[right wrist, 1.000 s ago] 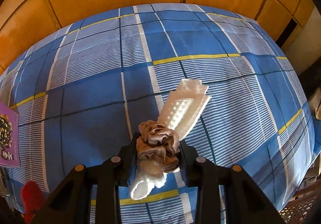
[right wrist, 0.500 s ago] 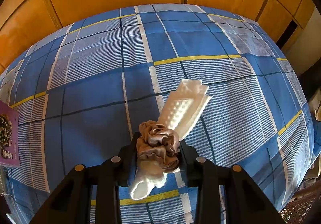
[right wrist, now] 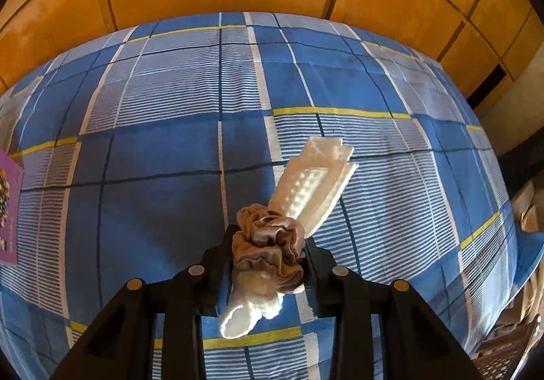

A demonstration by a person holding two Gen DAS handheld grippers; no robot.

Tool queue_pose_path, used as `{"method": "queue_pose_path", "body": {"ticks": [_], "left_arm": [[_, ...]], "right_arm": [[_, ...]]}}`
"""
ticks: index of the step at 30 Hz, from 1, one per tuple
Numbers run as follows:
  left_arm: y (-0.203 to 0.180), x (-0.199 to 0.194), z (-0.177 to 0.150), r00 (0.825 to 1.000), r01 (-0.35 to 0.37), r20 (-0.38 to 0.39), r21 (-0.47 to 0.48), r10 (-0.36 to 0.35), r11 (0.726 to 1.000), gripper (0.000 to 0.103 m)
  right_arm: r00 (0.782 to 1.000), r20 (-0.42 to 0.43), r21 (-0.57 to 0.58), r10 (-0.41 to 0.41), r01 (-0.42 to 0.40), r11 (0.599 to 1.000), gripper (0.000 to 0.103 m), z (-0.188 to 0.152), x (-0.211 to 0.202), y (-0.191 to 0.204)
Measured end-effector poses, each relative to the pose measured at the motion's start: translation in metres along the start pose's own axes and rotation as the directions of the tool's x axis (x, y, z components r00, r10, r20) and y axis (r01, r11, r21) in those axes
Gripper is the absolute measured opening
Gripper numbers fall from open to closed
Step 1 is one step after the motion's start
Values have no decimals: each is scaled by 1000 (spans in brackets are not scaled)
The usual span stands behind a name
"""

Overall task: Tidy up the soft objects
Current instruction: 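Carry the Santa plush toward the gold tray with the left tool, then lower the Santa plush into the tray and open the left tool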

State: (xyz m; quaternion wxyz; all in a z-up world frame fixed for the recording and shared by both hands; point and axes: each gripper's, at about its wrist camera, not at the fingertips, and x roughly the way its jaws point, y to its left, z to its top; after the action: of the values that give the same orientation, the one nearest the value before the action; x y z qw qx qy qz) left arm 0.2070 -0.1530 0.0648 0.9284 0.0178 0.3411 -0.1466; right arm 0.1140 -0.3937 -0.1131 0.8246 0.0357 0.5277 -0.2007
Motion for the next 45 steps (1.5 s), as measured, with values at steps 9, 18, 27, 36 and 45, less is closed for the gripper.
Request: {"method": "queue_pose_path", "body": {"ticks": [9,18,27,36,45], "left_arm": [[82,-35,-39,990,-129,39,-89,132,988,24],[108,-77,-101,982,-171,57,-117,179,978,25],[121,-103,-137,976,-198,69,-116,207,973,25],[133,-114,-151,977,-193,66,-148,205,970,25],[142,-124,-167,975,-208,50,-160,219,965,25]], "right_arm": [[1000,11,-28,-23,23,999,34,-1,-1,4],[999,21,-48,-46,47,998,34,-4,-5,11],[998,34,-71,-44,46,996,33,-6,-9,17],[993,53,-173,108,-97,980,33,-12,-20,41],[981,46,-261,189,-171,950,33,-24,-28,64]]}}
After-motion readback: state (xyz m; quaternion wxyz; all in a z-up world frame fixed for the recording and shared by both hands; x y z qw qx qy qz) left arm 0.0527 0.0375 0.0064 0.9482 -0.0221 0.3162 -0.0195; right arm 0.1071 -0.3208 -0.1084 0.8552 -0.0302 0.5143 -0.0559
